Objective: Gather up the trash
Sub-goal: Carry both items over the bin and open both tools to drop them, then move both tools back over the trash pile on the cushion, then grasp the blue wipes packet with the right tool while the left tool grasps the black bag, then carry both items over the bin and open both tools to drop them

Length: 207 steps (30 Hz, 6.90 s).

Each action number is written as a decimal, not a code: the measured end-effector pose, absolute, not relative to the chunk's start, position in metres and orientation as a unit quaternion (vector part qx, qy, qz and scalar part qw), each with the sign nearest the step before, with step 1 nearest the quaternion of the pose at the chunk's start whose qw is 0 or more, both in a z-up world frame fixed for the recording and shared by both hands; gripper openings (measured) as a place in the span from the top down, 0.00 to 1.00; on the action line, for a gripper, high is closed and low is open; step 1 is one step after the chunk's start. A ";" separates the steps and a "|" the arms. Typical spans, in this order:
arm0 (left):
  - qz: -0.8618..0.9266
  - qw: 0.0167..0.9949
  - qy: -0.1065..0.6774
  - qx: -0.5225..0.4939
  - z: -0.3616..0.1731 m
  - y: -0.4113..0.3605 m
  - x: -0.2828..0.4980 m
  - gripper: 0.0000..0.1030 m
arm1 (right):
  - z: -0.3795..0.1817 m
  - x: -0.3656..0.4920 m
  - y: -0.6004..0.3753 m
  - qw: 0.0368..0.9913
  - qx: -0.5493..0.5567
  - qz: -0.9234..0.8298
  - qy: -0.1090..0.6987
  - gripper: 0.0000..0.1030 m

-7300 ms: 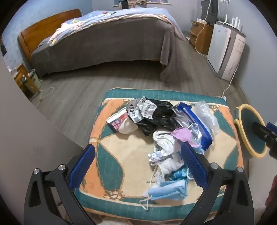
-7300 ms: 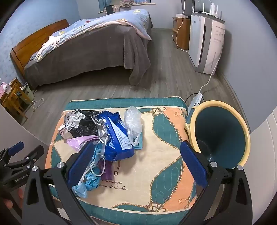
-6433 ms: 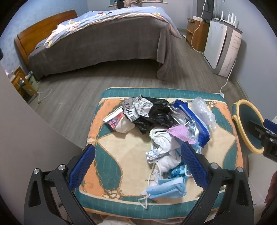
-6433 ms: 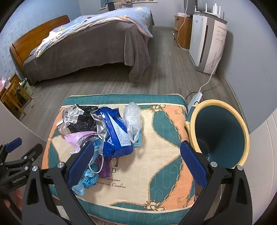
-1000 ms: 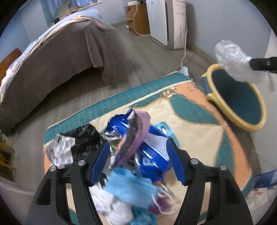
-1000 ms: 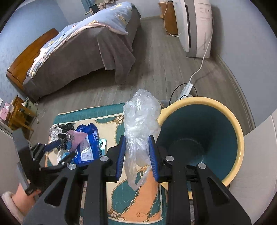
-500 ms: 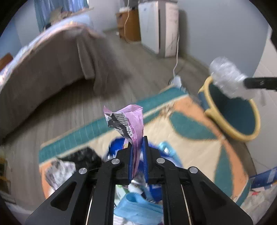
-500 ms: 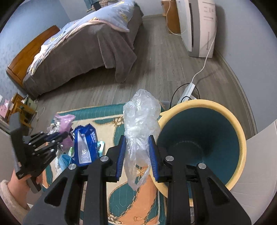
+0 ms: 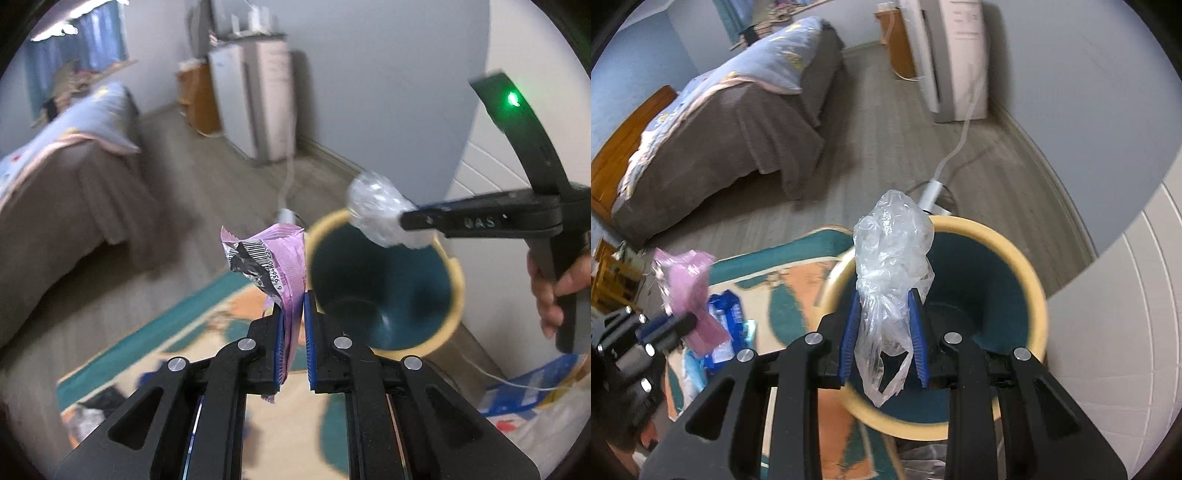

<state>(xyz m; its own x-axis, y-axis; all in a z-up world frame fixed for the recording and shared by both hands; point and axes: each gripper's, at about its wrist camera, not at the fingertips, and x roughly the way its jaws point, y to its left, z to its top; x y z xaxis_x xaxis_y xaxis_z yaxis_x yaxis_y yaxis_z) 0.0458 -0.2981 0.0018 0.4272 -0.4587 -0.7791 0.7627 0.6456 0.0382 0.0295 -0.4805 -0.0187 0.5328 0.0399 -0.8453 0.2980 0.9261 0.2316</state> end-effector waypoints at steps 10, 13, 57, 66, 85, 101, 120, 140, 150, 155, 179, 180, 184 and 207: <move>-0.393 0.775 0.454 0.198 -0.054 -0.370 0.039 0.81 | -0.053 0.018 -0.526 0.825 0.223 -0.109 0.507 0.74; -0.398 0.779 0.442 0.197 -0.053 -0.376 0.035 0.63 | -0.057 0.016 -0.530 0.821 0.235 -0.108 0.509 0.73; -0.204 0.863 0.424 0.183 -0.002 -0.089 0.030 0.05 | -0.011 0.067 -0.359 0.855 0.102 0.013 0.509 0.22; -0.151 0.890 0.414 0.120 0.005 -0.040 0.050 0.05 | -0.022 0.071 -0.299 0.851 0.069 0.053 0.517 0.15; -0.078 0.862 0.487 0.118 -0.066 0.029 0.136 0.06 | -0.084 0.123 -0.191 0.827 0.024 0.098 0.553 0.06; -0.144 0.823 0.537 0.114 -0.106 -0.006 0.154 0.48 | -0.111 0.139 -0.177 0.811 -0.005 0.112 0.574 0.17; -0.158 0.854 0.483 0.115 -0.058 -0.010 0.133 0.90 | -0.065 0.126 -0.196 0.836 -0.001 0.112 0.537 0.71; -0.205 0.839 0.492 0.112 -0.040 -0.041 0.106 0.95 | 0.008 0.081 -0.267 0.871 0.043 0.072 0.485 0.71; -0.243 0.840 0.478 0.083 -0.028 -0.047 0.090 0.41 | 0.010 0.079 -0.275 0.870 0.049 0.067 0.486 0.71; -0.257 0.814 0.497 0.156 -0.049 -0.085 0.074 0.38 | 0.011 0.077 -0.274 0.869 0.046 0.065 0.489 0.71; -0.303 0.863 0.388 0.116 0.032 -0.146 0.047 0.90 | 0.028 0.057 -0.375 0.876 0.103 -0.008 0.471 0.71; -0.312 0.861 0.385 0.115 0.033 -0.159 0.043 0.90 | 0.027 0.055 -0.386 0.877 0.103 -0.018 0.469 0.71; -0.341 0.848 0.391 0.109 0.027 -0.206 0.036 0.90 | 0.022 0.047 -0.423 0.875 0.121 -0.047 0.466 0.71; -0.368 0.812 0.420 0.170 -0.023 -0.347 0.045 0.39 | -0.042 0.016 -0.523 0.831 0.171 -0.130 0.513 0.26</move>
<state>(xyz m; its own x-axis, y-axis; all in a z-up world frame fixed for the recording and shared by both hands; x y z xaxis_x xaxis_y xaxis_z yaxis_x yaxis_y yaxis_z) 0.0453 -0.3474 -0.0228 0.3752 -0.4548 -0.8077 0.7407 0.6710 -0.0337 0.0156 -0.5230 -0.0423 0.4408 -0.0400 -0.8967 0.3908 0.9079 0.1517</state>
